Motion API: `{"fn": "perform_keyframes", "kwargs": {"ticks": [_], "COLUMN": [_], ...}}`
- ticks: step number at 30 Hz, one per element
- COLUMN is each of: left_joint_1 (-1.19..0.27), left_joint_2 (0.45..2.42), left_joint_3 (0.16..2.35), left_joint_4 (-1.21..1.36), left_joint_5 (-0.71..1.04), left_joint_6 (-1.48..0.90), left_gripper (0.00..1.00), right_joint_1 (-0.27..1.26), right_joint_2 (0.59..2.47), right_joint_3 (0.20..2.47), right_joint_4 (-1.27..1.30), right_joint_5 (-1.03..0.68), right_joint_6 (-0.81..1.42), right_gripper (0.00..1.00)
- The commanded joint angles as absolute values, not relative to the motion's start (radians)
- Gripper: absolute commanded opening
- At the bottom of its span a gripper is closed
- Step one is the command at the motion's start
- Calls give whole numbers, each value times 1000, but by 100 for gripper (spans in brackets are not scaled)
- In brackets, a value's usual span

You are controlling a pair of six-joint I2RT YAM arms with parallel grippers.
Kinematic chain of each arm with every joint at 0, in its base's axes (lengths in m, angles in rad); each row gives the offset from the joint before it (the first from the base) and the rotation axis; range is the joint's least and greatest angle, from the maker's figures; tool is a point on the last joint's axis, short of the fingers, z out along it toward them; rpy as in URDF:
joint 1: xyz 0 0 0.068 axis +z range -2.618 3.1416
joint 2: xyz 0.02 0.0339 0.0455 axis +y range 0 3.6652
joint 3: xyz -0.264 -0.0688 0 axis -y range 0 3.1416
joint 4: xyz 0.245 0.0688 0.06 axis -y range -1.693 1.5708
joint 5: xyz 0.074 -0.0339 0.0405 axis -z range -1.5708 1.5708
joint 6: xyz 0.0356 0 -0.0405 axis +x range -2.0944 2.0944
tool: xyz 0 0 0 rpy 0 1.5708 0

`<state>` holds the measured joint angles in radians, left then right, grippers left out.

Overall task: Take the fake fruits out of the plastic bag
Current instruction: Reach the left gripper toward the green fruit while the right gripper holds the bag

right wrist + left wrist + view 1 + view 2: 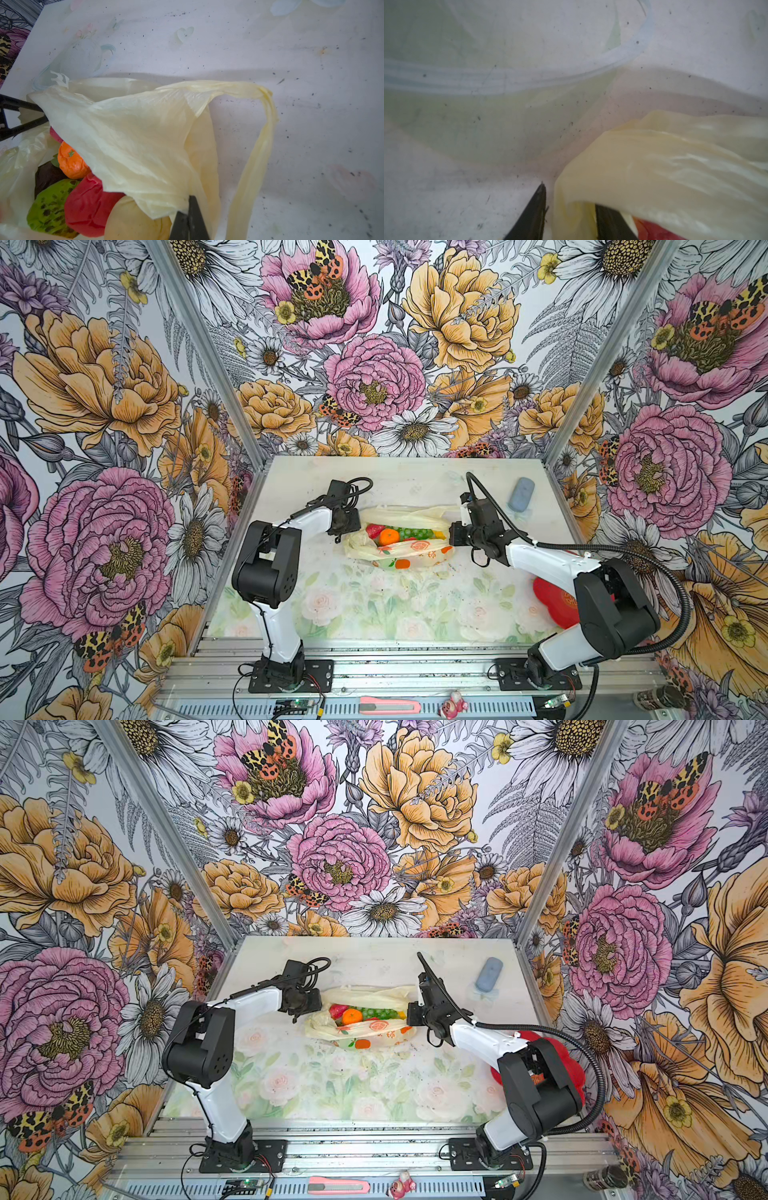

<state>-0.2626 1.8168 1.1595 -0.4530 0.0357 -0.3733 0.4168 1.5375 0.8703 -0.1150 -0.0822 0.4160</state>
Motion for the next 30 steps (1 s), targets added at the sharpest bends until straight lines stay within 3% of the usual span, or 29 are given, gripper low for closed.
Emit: {"fn": "perform_keyframes", "kwargs": {"ticks": [1,7,13,21,24,30], "left_joint_1": [-292,-350,-413,-514,-577,-736], "left_joint_2": [1686,1571,1507,1503,1481,1412], "left_joint_3": [1097,956,838,768,733,674], "left_joint_4": [-425,-368,-270,-197,-185,-139], "left_joint_5": [33,32,61,65,26,-97], "left_joint_6": [-434,-547,-581,-600,-631,-696], "left_gripper": [62,76,76,52,39,24], "right_joint_1": [448,456,461,465,461,445], "right_joint_2": [1592,1657,1706,1799,1855,1922], "right_joint_3": [931,989,1039,1130,1194,1343], "right_joint_4": [-106,-106,-104,-103,-104,-140], "right_joint_5": [-49,-7,-63,-56,-42,-28], "right_joint_6": [378,359,360,348,344,372], "right_gripper": [0,0,0,0,0,0]}}
